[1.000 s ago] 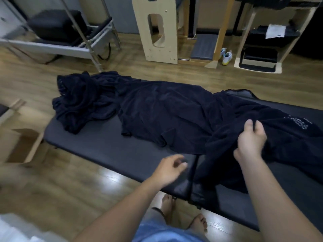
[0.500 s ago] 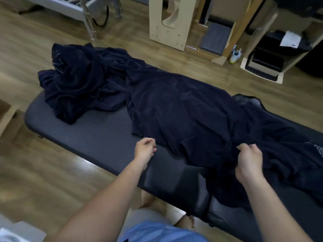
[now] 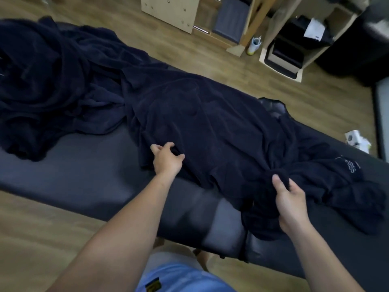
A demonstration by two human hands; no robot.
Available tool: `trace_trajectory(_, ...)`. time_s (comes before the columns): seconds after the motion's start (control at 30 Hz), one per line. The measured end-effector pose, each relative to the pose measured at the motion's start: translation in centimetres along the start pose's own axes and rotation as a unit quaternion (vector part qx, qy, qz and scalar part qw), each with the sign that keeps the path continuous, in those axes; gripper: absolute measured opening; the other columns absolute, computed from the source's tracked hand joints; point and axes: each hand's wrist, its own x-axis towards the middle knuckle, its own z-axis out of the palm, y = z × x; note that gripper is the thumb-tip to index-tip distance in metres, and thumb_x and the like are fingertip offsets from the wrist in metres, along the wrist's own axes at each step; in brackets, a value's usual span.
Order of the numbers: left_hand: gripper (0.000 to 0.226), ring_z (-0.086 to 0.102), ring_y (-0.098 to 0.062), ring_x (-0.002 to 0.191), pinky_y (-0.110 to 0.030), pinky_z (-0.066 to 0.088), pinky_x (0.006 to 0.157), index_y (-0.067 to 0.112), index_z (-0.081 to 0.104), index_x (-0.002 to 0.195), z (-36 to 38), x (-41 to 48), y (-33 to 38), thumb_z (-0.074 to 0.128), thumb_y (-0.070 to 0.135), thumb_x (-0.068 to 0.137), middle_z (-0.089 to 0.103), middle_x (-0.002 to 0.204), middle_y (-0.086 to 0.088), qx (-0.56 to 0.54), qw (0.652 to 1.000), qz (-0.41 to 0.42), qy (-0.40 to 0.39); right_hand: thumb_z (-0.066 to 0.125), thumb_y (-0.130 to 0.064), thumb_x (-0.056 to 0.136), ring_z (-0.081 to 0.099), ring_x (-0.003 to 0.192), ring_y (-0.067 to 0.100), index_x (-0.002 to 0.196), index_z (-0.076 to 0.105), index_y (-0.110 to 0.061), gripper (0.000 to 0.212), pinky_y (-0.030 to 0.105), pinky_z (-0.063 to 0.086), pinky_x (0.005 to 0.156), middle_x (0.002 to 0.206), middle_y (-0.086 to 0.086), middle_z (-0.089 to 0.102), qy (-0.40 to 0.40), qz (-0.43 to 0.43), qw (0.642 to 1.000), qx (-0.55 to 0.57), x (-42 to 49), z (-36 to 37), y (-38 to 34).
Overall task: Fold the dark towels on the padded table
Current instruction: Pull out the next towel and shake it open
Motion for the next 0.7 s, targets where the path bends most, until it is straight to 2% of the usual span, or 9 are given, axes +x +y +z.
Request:
trace_trajectory(0.07, 0.043, 0.054, -0.017, 0.085, -0.029, 0.047, 0.079, 0.017, 0.054, 0.126, -0.9, 0.1, -0.5, 0.071, 0.027, 0.088, 0.040, 0.130, -0.003, 0.016, 1.000, 0.016, 0.008, 0.054, -0.030, 0.100, 0.067, 0.106, 0.016, 0.109, 0.070, -0.025, 0.019, 0.044, 0.052, 0.099, 0.110, -0.003, 0.073, 0.003, -0.005, 1.000, 0.007, -0.1, 0.9, -0.2)
trace_trajectory(0.17, 0.058, 0.054, -0.025, 0.108, -0.029, 0.044, 0.083, 0.019, 0.043, 0.140, -2.0, 0.2, -1.4, 0.069, 0.029, 0.089, 0.044, 0.132, -0.006, 0.031, 0.998, 0.048, -0.009, 0.053, -0.030, 0.101, 0.067, 0.107, 0.015, 0.107, 0.071, -0.027, 0.019, 0.042, 0.051, 0.100, 0.110, -0.004, 0.073, -0.012, -0.017, 1.000, 0.004, 0.0, 2.3, -0.3)
trace_trajectory(0.27, 0.037, 0.052, -0.019, 0.089, -0.028, 0.041, 0.074, 0.013, 0.056, 0.114, -2.9, 0.6, -1.8, 0.072, 0.032, 0.087, 0.048, 0.122, -0.008, 0.039, 0.999, 0.022, -0.017, 0.054, -0.033, 0.100, 0.066, 0.110, 0.016, 0.115, 0.069, -0.024, 0.023, 0.045, 0.050, 0.101, 0.114, -0.004, 0.072, -0.013, -0.014, 1.000, 0.007, 0.2, 3.0, -0.3)
trace_trajectory(0.33, 0.032, 0.051, -0.019, 0.081, -0.030, 0.040, 0.070, 0.011, 0.054, 0.097, -3.4, 0.8, -2.4, 0.071, 0.037, 0.086, 0.049, 0.115, -0.009, 0.036, 0.999, 0.012, 0.015, 0.053, -0.033, 0.100, 0.065, 0.109, 0.016, 0.113, 0.069, -0.026, 0.021, 0.045, 0.050, 0.101, 0.115, -0.004, 0.071, -0.001, -0.017, 1.000, 0.020, 0.0, 2.9, -0.8)
trace_trajectory(0.43, 0.050, 0.057, -0.029, 0.098, -0.035, 0.044, 0.072, 0.014, 0.050, 0.116, -4.7, 1.2, -3.4, 0.061, 0.054, 0.088, 0.049, 0.120, -0.010, 0.033, 0.998, 0.001, 0.059, 0.051, -0.035, 0.101, 0.066, 0.106, 0.016, 0.103, 0.070, -0.030, 0.020, 0.043, 0.051, 0.100, 0.111, -0.005, 0.071, 0.008, -0.016, 1.000, 0.023, -0.5, 2.3, -1.5)
trace_trajectory(0.5, 0.056, 0.057, -0.034, 0.102, -0.039, 0.047, 0.073, 0.017, 0.048, 0.124, -5.9, 1.8, -4.1, 0.063, 0.055, 0.086, 0.048, 0.124, -0.012, 0.060, 0.995, -0.029, 0.070, 0.051, -0.039, 0.100, 0.066, 0.106, 0.019, 0.106, 0.069, -0.025, 0.023, 0.046, 0.050, 0.100, 0.112, -0.001, 0.071, 0.028, -0.012, 0.999, 0.043, -0.5, 1.5, -1.8)
trace_trajectory(0.57, 0.043, 0.056, -0.036, 0.098, -0.039, 0.048, 0.074, 0.015, 0.051, 0.119, -7.4, 2.5, -4.8, 0.069, 0.035, 0.086, 0.046, 0.124, -0.015, 0.074, 0.993, -0.043, 0.082, 0.053, -0.042, 0.099, 0.063, 0.111, 0.021, 0.123, 0.061, -0.020, 0.033, 0.047, 0.048, 0.103, 0.121, 0.001, 0.065, 0.085, -0.005, 0.993, 0.086, -0.1, 0.3, -2.5)
trace_trajectory(0.63, 0.021, 0.054, -0.038, 0.099, -0.039, 0.049, 0.081, 0.008, 0.057, 0.108, -9.3, 3.3, -5.6, 0.058, 0.009, 0.087, 0.046, 0.124, -0.019, 0.037, 0.990, -0.047, 0.129, 0.054, -0.042, 0.098, 0.060, 0.113, 0.018, 0.137, 0.051, -0.017, 0.047, 0.042, 0.046, 0.103, 0.125, -0.002, 0.061, 0.158, -0.005, 0.980, 0.125, 0.2, -2.1, -3.5)
trace_trajectory(0.7, 0.021, 0.055, -0.039, 0.103, -0.038, 0.047, 0.089, 0.005, 0.059, 0.098, -11.3, 4.1, -6.4, 0.045, -0.003, 0.084, 0.047, 0.124, -0.021, -0.027, 0.974, -0.048, 0.219, 0.056, -0.042, 0.096, 0.062, 0.112, 0.017, 0.121, 0.061, -0.020, 0.034, 0.043, 0.048, 0.102, 0.114, -0.007, 0.066, 0.193, -0.018, 0.971, 0.136, 0.2, -5.5, -4.1)
